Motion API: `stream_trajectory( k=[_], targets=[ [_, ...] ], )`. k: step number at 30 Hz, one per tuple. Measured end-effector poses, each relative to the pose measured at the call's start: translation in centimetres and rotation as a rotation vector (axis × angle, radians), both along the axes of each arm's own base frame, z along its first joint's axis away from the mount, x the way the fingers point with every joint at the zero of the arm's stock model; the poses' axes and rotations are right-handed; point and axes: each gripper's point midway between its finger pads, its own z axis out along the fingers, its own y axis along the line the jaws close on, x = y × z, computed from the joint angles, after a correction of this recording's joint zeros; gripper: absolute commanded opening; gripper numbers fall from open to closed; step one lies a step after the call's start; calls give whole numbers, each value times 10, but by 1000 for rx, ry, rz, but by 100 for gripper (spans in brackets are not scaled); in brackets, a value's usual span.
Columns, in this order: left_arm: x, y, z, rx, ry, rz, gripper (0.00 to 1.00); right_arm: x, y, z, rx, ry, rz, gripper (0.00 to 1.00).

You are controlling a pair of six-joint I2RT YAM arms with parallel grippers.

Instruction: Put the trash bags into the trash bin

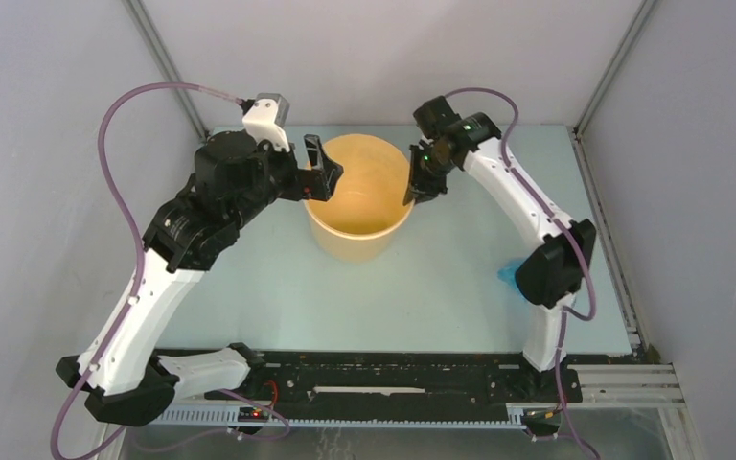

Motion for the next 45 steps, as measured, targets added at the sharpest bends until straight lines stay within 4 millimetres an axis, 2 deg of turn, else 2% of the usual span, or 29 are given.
stream_trajectory(
  k=[4,7,9,12,16,20,24,25,28,30,31,33,34,37,38,41,43,45],
  targets=[
    [-4,3,5,-12,-11,2,100,34,31,1,4,-60,-28,13],
    [-9,8,11,-24,-29,8,100,52,54,-7,25,-70,-49,18],
    [-12,12,15,-32,-41,12,100,60,66,-13,49,-64,-60,25],
    [-16,17,20,-33,-58,21,100,70,81,-17,90,-57,-66,45],
    [-17,21,20,-29,-61,35,100,72,97,-10,153,-67,-43,97],
    [-15,20,16,-19,-50,34,100,70,108,10,211,-120,10,99],
    [-11,15,11,-9,-34,30,100,60,94,48,238,-177,35,100],
    [-10,14,10,-8,-30,27,100,57,86,59,242,-196,38,100],
    [-7,10,6,-3,-17,17,100,38,42,97,234,-258,14,100],
    [-6,7,4,-3,-10,8,100,24,3,117,212,-305,-24,100],
    [-6,6,3,-4,-7,6,100,16,-24,125,191,-333,-56,100],
    [-6,4,3,-9,-1,2,100,3,-68,130,146,-371,-127,99],
    [-6,4,3,-14,2,2,100,-4,-95,127,113,-382,-182,100],
    [-6,0,4,-37,9,-5,100,-32,-169,93,-1,-332,-362,100],
    [-7,-1,4,-48,15,-7,100,-44,-195,74,-49,-284,-439,99],
    [-9,-5,6,-99,29,-9,100,-77,-254,18,-172,-119,-632,100],
    [-13,-7,3,-137,46,-14,100,-99,-282,-15,-238,-12,-733,100],
    [-19,-9,-3,-175,67,-24,100,-114,-293,-35,-270,41,-775,98]
  ],
)
